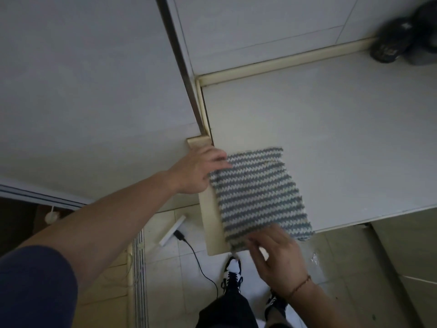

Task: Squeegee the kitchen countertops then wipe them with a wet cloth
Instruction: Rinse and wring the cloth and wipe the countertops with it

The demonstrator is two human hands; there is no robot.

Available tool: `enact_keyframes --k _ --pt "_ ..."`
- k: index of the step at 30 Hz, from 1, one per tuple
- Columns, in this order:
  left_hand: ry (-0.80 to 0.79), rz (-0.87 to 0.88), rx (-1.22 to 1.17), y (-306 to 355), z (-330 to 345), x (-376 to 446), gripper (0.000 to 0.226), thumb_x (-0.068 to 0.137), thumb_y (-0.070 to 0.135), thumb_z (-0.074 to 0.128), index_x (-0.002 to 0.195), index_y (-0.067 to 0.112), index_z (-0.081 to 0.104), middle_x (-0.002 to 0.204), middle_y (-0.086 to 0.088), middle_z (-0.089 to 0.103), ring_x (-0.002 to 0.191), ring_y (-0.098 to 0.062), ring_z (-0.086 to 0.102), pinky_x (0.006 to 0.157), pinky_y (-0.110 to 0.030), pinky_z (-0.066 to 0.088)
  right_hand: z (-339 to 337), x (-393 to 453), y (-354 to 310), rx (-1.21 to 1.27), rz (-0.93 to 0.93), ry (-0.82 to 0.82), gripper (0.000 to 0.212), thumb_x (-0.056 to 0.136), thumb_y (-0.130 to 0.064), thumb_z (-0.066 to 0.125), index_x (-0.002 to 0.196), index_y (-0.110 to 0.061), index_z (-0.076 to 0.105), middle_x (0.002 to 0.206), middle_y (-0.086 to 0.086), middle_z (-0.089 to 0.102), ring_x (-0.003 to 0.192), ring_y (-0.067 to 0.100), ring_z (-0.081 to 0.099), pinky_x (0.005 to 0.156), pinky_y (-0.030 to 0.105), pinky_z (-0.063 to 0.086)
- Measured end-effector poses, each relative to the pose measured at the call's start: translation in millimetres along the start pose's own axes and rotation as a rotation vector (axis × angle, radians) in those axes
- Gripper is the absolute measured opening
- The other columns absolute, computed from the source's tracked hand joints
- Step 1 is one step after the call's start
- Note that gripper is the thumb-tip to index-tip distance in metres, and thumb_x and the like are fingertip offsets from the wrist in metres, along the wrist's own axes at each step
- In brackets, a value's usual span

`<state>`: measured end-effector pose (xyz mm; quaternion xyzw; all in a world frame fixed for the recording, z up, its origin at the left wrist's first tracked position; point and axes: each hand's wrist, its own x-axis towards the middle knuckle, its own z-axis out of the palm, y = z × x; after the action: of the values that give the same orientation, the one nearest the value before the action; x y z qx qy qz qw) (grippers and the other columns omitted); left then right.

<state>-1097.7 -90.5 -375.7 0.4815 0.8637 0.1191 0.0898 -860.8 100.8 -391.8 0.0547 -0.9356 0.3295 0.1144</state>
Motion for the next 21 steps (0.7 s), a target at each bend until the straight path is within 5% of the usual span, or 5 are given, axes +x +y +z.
enact_keyframes --k 5,7,12,17,21 --pt "-0.080 -0.098 0.061 53 25 10 0.067 0.098 0.053 0.029 0.153 0.017 0.020 0.162 -0.001 0.005 0.148 -0.020 0.000 0.120 -0.045 0.006 -1 13 23 -0.327 0.186 -0.013 0.046 0.093 -0.043 0.047 0.129 -0.017 0.060 0.140 0.006 0.052 0.132 0.036 0.041 0.110 0.053 0.031" --pt "-0.073 -0.225 0.079 65 32 6 0.079 0.094 0.063 0.028 0.154 0.016 0.011 0.162 0.001 -0.006 0.147 -0.019 -0.012 0.120 -0.046 0.001 -12 18 43 -0.299 0.171 -0.037 0.047 0.098 -0.041 0.034 0.130 -0.016 0.059 0.144 0.006 0.049 0.138 0.035 0.034 0.110 0.058 0.032" --pt "0.279 -0.295 0.004 81 44 -36 0.057 0.088 0.062 0.050 0.122 0.018 0.058 0.130 0.001 0.049 0.123 -0.022 0.040 0.105 -0.041 0.034 -50 53 91 -0.385 -0.024 -0.072 0.033 0.091 -0.029 0.044 0.108 -0.016 0.070 0.131 0.006 0.061 0.128 0.043 0.044 0.097 0.059 0.043" --pt "0.334 -0.355 -0.022 84 58 -49 0.046 0.084 0.061 0.057 0.104 0.021 0.067 0.110 0.009 0.059 0.109 -0.017 0.047 0.095 -0.037 0.040 -62 83 107 -0.514 -0.074 -0.256 0.042 0.096 -0.051 0.027 0.120 -0.032 0.055 0.138 0.002 0.055 0.133 0.042 0.038 0.104 0.057 0.039" --pt "0.461 -0.343 -0.032 90 69 -57 0.031 0.085 0.051 0.061 0.088 0.021 0.071 0.094 0.011 0.065 0.099 -0.017 0.050 0.089 -0.034 0.039 -64 78 108 -0.491 -0.088 -0.206 0.048 0.095 -0.053 0.028 0.105 -0.030 0.070 0.132 0.002 0.059 0.130 0.042 0.042 0.100 0.054 0.041"
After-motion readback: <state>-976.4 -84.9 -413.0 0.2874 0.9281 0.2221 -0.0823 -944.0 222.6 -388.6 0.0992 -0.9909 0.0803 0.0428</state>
